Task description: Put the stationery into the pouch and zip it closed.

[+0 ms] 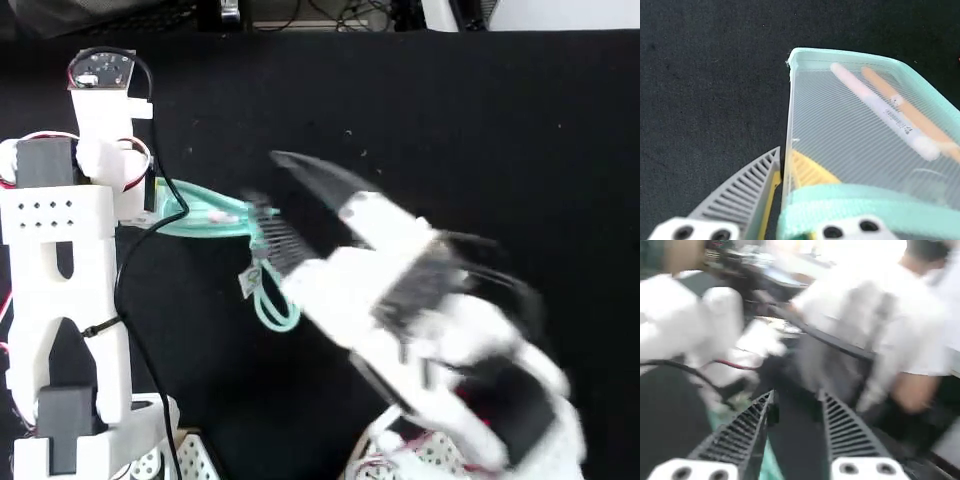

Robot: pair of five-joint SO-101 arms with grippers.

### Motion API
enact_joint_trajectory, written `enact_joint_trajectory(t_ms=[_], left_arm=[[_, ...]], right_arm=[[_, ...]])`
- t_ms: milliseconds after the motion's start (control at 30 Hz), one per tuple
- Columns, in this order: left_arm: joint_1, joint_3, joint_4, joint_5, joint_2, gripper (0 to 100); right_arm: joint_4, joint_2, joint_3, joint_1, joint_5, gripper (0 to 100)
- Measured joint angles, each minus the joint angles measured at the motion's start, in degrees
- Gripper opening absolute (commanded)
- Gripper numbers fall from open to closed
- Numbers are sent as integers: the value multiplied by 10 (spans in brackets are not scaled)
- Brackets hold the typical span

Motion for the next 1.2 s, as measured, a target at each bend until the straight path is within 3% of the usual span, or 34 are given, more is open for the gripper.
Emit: enact_joint_trajectory(t_ms=[167, 233, 467, 867, 1200], left_arm=[[0, 0, 0, 0, 0, 30], [0, 0, 0, 0, 0, 30], [0, 1, 0, 0, 0, 30], [0, 1, 0, 0, 0, 30], [0, 1, 0, 0, 0, 30]], right_arm=[[70, 5, 82, 182, 1, 91], [67, 26, 159, 216, 1, 120], [-55, 185, 365, 228, 66, 131], [-126, 532, 265, 230, 105, 131], [-128, 578, 221, 242, 107, 135]])
